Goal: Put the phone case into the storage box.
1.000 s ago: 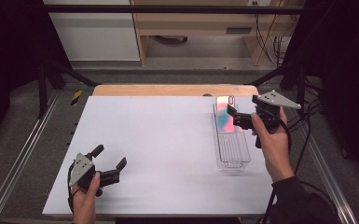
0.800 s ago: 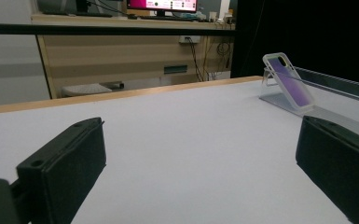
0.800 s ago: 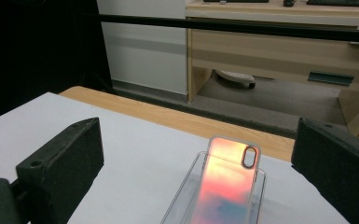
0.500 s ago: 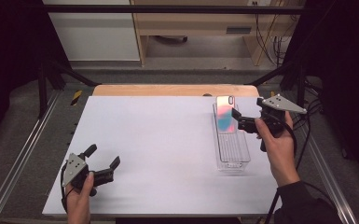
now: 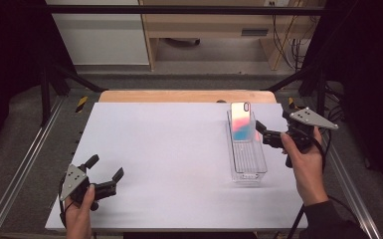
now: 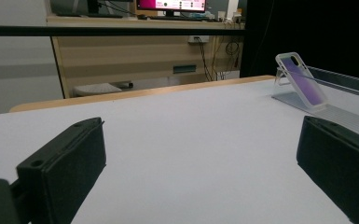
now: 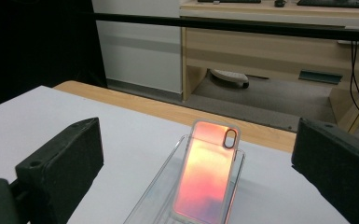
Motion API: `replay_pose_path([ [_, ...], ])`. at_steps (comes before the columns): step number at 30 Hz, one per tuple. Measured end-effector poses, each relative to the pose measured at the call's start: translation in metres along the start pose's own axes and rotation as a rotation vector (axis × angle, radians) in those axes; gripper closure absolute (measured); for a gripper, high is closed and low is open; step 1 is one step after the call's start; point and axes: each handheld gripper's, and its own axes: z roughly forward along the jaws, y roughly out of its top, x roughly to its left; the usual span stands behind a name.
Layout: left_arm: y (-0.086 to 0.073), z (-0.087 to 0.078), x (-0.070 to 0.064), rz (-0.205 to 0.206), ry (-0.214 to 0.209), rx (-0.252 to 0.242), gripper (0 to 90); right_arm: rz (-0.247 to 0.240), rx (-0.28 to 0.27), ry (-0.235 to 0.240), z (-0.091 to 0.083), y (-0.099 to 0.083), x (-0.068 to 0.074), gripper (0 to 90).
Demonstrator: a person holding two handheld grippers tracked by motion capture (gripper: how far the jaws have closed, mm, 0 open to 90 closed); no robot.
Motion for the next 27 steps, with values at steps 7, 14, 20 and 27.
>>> replay_pose_path([
  [7,-0.002,-0.005,0.001,-0.012,0.001,0.001,0.7,-0.002,0.002,-0.008,-0.009,-0.006,-0.007,2.5],
  [14,-0.003,-0.015,0.005,-0.015,0.015,-0.002,0.7,0.008,0.003,-0.014,-0.017,-0.016,-0.013,2.6],
  [20,-0.003,-0.013,0.005,-0.016,0.009,0.001,0.8,0.022,-0.006,-0.025,-0.023,-0.026,-0.019,2.5],
  [27,-0.004,-0.013,0.004,-0.012,0.006,0.009,0.8,0.046,-0.015,-0.027,-0.03,-0.04,-0.025,2.5],
])
